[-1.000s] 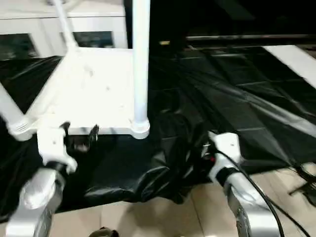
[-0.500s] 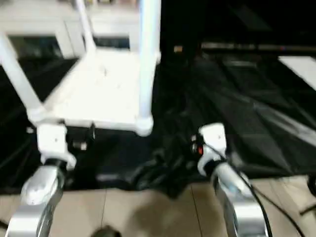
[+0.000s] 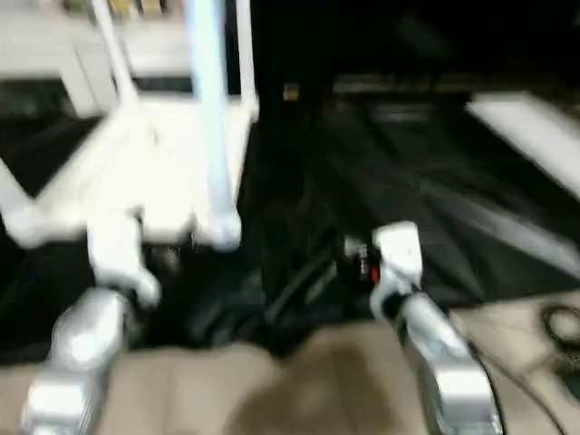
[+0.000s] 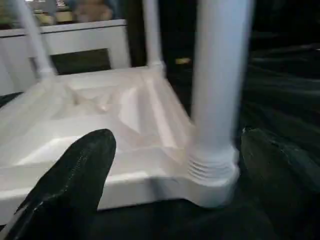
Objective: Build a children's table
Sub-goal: Rotate table base
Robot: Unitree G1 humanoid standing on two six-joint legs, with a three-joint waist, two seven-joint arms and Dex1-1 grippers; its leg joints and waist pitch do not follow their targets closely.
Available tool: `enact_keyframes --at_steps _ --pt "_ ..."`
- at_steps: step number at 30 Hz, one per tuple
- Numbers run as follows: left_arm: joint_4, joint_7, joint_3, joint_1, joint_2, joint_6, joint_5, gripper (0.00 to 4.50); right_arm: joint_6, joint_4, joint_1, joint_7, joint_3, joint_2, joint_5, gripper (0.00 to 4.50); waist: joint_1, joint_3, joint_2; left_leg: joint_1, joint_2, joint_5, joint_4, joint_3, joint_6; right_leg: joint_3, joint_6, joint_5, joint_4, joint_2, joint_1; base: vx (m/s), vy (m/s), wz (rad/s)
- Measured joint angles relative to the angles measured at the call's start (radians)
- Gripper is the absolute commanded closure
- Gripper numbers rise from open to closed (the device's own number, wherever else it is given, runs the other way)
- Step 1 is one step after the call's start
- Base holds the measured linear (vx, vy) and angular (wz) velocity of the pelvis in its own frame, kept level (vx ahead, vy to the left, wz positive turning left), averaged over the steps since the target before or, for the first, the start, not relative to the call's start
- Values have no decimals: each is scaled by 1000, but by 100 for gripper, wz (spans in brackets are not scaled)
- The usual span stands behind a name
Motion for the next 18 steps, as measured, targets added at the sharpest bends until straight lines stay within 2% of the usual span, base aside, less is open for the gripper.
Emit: enact_keyframes --at_steps 1,2,3,4,5,6,7,8,9,10,11,12,13,14,15,16,17,18 --pt "-12 5 4 2 1 0 1 3 1 0 -4 22 19 -15 -4 133 15 -8 7 -29 -1 28 -41 5 46 -42 6 9 -44 2 26 209 -44 71" --pt "-17 10 13 6 3 3 1 3 1 0 -10 40 34 -19 -5 133 26 -18 25 -42 5 57 -103 10 88 -95 10 12 -91 11 62 209 -44 71" --pt "-18 11 18 8 4 6 2 3 1 -1 -15 48 43 -20 -5 133 31 -22 34 -44 12 67 -134 9 105 -114 11 11 -111 25 80 293 -2 71" --pt "-29 18 34 15 10 9 3 3 2 3 -42 59 62 -10 -4 133 29 -27 61 -33 18 115 -144 -27 113 -141 27 -8 -104 46 99 317 -8 40" --pt "-31 26 64 37 23 15 7 3 3 6 -71 69 97 17 1 133 28 -29 45 -29 19 87 -117 -31 34 -96 80 -32 16 39 52 317 -8 40" --pt "-29 30 79 50 32 20 9 3 3 -3 -77 78 113 22 6 133 22 -30 37 -25 15 69 -100 -31 6 -57 88 -30 116 31 -7 276 -21 2" --pt "-28 32 82 52 32 24 10 3 3 -4 -70 82 114 19 6 133 15 -33 28 -20 8 57 -90 -31 0 -27 97 -25 156 18 -65 223 11 -1" --pt "-32 38 81 51 32 24 11 3 3 3 -57 84 114 12 5 133 3 -34 11 -11 1 44 -89 -22 -3 1 121 -9 161 2 -145 307 3 0" --pt "-33 40 81 51 32 25 11 3 3 4 -51 85 114 8 5 133 -4 -33 3 -2 -2 38 -88 -20 -5 9 129 1 151 -9 -180 178 13 4" --pt "-34 42 81 50 31 26 11 3 3 4 -38 86 113 5 5 133 -14 -27 -12 15 -5 25 -91 -8 -15 13 123 33 110 -24 -223 114 -48 2" --pt "-35 49 83 50 30 27 12 3 3 4 -32 88 113 6 5 133 -23 -19 -36 39 -8 14 -98 16 -26 15 99 75 18 -35 -231 0 0 0" --pt "-37 53 88 49 30 28 12 3 4 5 -29 88 110 4 5 133 -31 -17 -60 55 -7 9 -100 38 -33 30 64 161 -7 -40 -220 120 -118 11" --pt "-37 55 84 48 16 29 12 3 4 5 -27 85 101 -2 5 133 -29 -14 -70 69 -5 3 -97 40 -27 44 40 213 -22 -35 -206 167 -155 17" --pt "-37 54 70 52 8 30 12 3 5 10 -27 80 91 -7 5 133 -16 -13 -61 78 0 -3 -97 28 -16 44 35 210 -29 -27 -189 167 -155 17" --pt "-37 48 67 51 15 30 11 3 5 10 -28 76 82 -6 5 133 -9 -16 -51 79 1 -1 -107 8 -21 45 33 209 -37 -17 -181 147 -106 7" --pt "-37 43 73 49 28 29 8 3 5 10 -28 71 75 -3 5 133 -5 -18 -47 79 2 10 -121 -1 -45 44 32 208 -36 -15 -179 116 -46 10" --pt "-37 13 82 47 54 28 -7 3 5 9 -29 64 70 9 5 133 -5 -19 -41 76 7 23 -131 -1 -85 44 29 207 -35 -13 -180 116 -46 10" --pt "-37 -11 91 47 67 28 -20 3 5 9 -29 58 70 15 6 133 -10 -19 -38 70 9 24 -131 2 -87 45 29 207 -36 -14 -184 80 -10 20"
